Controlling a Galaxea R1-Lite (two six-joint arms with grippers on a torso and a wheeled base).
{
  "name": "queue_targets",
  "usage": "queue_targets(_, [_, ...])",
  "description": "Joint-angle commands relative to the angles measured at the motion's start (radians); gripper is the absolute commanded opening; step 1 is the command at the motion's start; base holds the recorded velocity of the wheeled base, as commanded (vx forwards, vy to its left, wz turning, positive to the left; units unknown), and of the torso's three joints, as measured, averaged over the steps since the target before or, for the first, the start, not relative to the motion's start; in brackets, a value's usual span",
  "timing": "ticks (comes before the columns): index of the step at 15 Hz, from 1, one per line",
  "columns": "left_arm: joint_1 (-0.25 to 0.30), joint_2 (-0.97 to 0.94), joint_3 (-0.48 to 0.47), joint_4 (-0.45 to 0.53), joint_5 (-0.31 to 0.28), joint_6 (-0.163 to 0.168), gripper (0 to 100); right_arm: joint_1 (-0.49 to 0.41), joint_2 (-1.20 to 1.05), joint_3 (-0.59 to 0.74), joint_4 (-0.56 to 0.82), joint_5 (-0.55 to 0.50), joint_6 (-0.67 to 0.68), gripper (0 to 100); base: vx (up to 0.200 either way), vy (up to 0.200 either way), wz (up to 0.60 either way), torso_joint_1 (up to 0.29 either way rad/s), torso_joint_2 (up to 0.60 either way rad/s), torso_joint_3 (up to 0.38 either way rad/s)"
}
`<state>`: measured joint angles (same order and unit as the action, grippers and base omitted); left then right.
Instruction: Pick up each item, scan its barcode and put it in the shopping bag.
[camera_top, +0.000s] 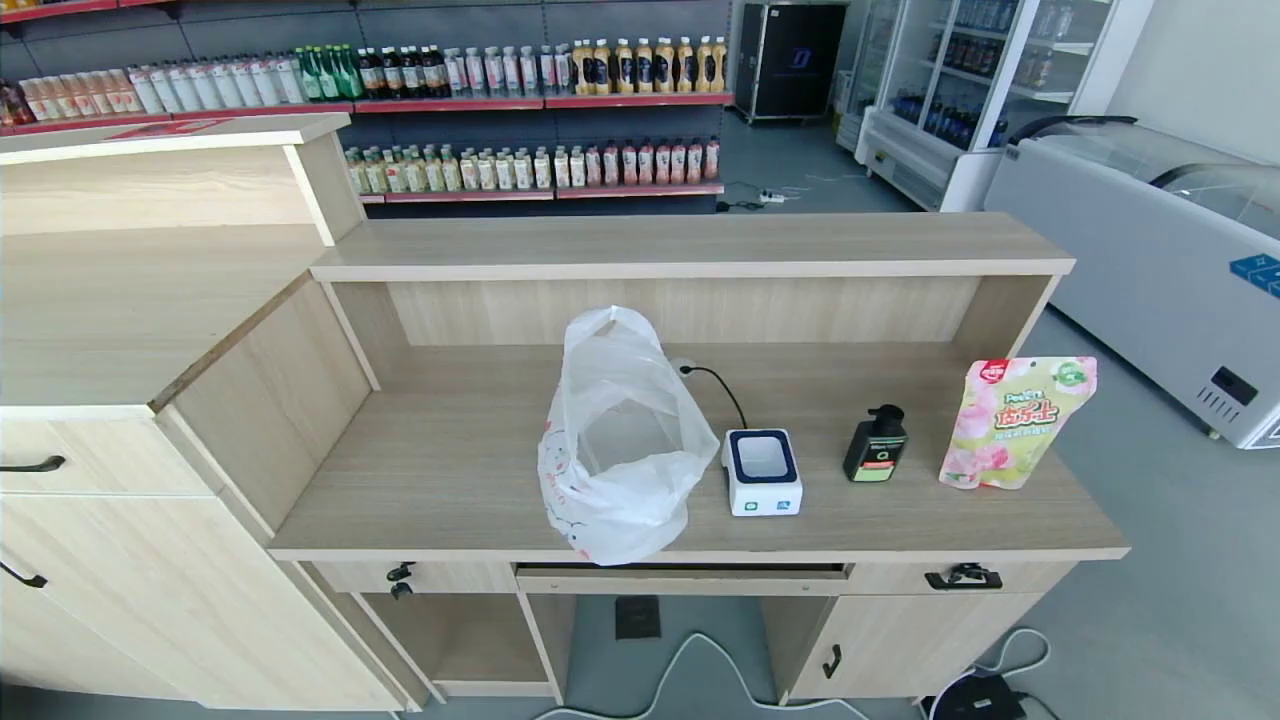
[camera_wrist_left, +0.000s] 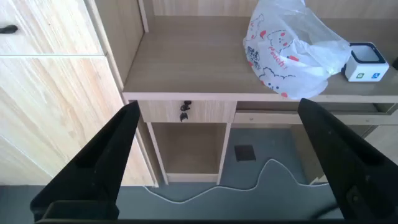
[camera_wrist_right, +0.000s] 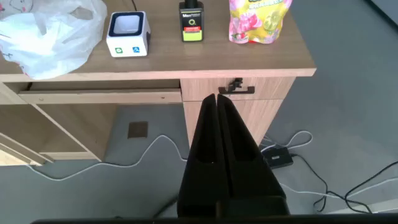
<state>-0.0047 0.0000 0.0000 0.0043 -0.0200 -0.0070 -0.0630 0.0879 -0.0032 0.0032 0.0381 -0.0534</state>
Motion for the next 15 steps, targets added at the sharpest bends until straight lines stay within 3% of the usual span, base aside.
queue_targets(1, [0.000,0.000,0.000,0.000,0.000,0.001,100,0.000,0.001,0.000,0.000,0.000,0.000,0,0.200,0.000,0.00,0.007,0.00,0.002])
queue_targets(7, [0.000,0.002,0.000,0.000,0.000,-0.002,100,0.002,0.024,-0.017,-0.003,0.014,-0.040,0,0.167,0.000,0.00,0.000,0.00,0.000])
queue_targets(10, [0.000,0.000,0.000,0.000,0.000,-0.002,100,0.002,0.609,-0.526,-0.072,0.026,-0.042,0,0.000,0.000,0.00,0.000,0.00,0.000])
queue_targets(11, [0.000,0.002,0.000,0.000,0.000,-0.002,100,-0.064,0.806,-0.675,-0.100,-0.018,-0.036,0,0.000,0.000,0.00,0.000,0.00,0.000])
queue_targets(13, [0.000,0.002,0.000,0.000,0.000,-0.002,100,-0.121,1.096,-0.840,-0.219,0.036,-0.065,0,0.000,0.000,0.00,0.000,0.00,0.000])
queue_targets(15, [0.000,0.002,0.000,0.000,0.000,-0.002,100,-0.123,1.262,-0.882,-0.322,0.049,-0.125,0,0.000,0.000,0.00,0.000,0.00,0.000])
